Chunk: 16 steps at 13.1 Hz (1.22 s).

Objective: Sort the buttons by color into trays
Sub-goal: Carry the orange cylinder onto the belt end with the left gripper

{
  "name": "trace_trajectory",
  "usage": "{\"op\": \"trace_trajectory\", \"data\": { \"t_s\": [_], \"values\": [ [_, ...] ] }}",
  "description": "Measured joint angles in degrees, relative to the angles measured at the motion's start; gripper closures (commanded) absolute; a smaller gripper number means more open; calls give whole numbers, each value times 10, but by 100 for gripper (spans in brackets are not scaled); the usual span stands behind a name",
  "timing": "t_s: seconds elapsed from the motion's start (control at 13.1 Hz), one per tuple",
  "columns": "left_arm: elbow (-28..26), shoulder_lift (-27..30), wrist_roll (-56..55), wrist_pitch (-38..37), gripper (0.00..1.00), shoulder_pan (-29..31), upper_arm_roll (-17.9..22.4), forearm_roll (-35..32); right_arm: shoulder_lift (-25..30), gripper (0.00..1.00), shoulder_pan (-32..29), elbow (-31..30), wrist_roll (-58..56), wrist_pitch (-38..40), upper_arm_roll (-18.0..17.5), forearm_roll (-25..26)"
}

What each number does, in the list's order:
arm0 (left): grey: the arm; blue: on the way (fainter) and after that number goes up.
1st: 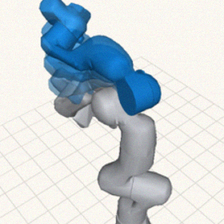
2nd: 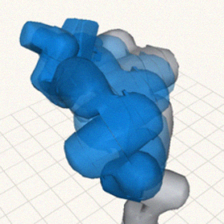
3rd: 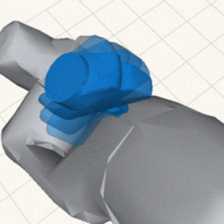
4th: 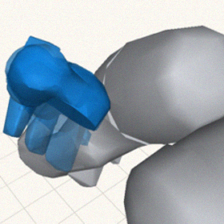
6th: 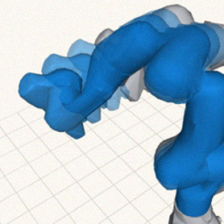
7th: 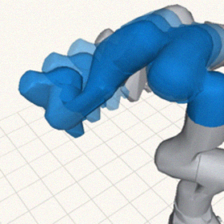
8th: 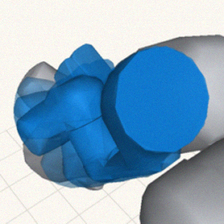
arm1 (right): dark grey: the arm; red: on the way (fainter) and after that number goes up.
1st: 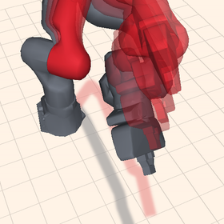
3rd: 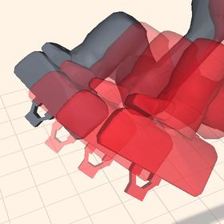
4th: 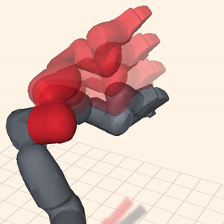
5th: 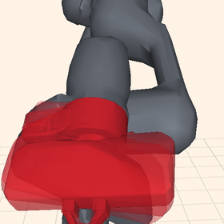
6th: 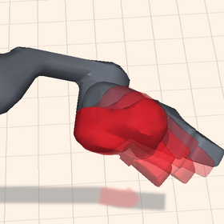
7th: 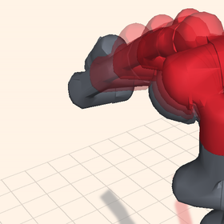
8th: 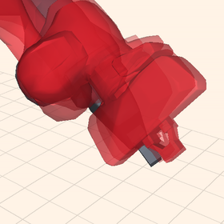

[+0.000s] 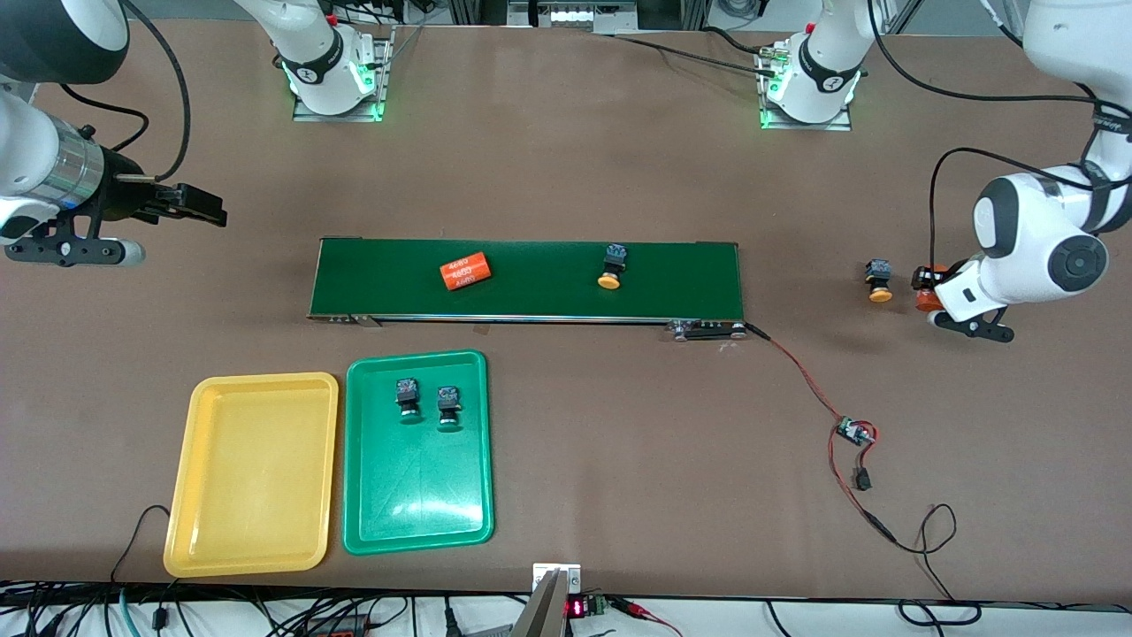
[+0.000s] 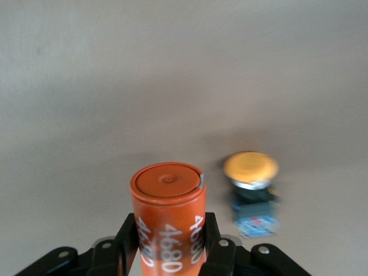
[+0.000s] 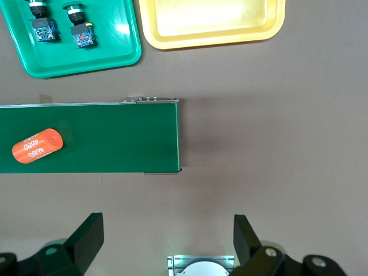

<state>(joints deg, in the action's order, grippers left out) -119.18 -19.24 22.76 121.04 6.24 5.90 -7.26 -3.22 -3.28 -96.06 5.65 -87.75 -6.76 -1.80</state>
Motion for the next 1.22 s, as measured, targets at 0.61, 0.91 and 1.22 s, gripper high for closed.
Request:
{"op": "trace_trajectory", "data": {
  "t_s": [0.61, 0.91, 1.22],
  "values": [
    [122, 8, -152, -142, 80, -48, -188, 56, -1, 0, 0, 0, 0, 13, 0, 1],
    [125, -22, -49, -116, 80, -70, -263, 56, -1, 0, -1, 0, 0, 23, 1, 1],
    [117, -53, 87, -64, 80, -96, -311, 54, -1, 0, -2, -1, 0, 30, 4, 1]
  ]
}}
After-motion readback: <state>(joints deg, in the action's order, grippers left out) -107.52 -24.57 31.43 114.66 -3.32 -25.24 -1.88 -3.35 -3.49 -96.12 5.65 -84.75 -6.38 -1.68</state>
